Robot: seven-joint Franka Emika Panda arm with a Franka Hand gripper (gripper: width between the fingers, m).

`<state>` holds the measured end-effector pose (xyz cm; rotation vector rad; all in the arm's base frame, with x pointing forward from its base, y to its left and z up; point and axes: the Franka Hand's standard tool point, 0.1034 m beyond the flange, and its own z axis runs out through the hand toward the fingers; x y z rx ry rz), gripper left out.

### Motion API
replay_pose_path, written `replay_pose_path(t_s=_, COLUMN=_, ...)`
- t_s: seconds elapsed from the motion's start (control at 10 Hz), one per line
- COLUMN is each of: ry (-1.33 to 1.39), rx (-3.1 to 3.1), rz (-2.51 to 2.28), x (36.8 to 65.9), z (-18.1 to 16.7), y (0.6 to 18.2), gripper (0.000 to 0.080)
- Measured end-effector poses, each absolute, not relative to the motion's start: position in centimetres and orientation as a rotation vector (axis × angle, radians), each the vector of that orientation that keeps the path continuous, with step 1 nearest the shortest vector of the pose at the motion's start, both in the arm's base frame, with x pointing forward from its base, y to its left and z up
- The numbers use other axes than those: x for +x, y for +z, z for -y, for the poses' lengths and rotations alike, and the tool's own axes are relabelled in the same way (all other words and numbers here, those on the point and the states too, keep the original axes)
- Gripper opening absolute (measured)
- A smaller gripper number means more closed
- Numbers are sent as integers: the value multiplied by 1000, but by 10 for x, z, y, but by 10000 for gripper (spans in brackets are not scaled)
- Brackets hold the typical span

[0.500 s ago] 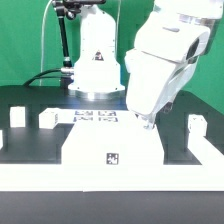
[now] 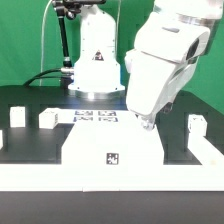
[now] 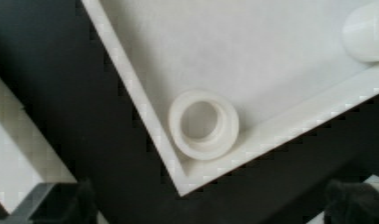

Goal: Assemble one leg

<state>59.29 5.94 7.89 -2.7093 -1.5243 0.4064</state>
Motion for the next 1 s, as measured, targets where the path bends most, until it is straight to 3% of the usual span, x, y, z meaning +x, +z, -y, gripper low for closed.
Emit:
replay_pose_path(t_s=0.3, ry=321, rx=-2644, rz=1656, x=593, z=-57, y=77, gripper=650)
replay_pose_path(t_s=0.7, ry=125, rx=-2416, rz=2016, x=556, z=-23, y=70, gripper=650)
replay_pose_path(t_s=1.0, ry=155, rx=-2406, rz=2010, x=547, z=-17, y=67, gripper=650)
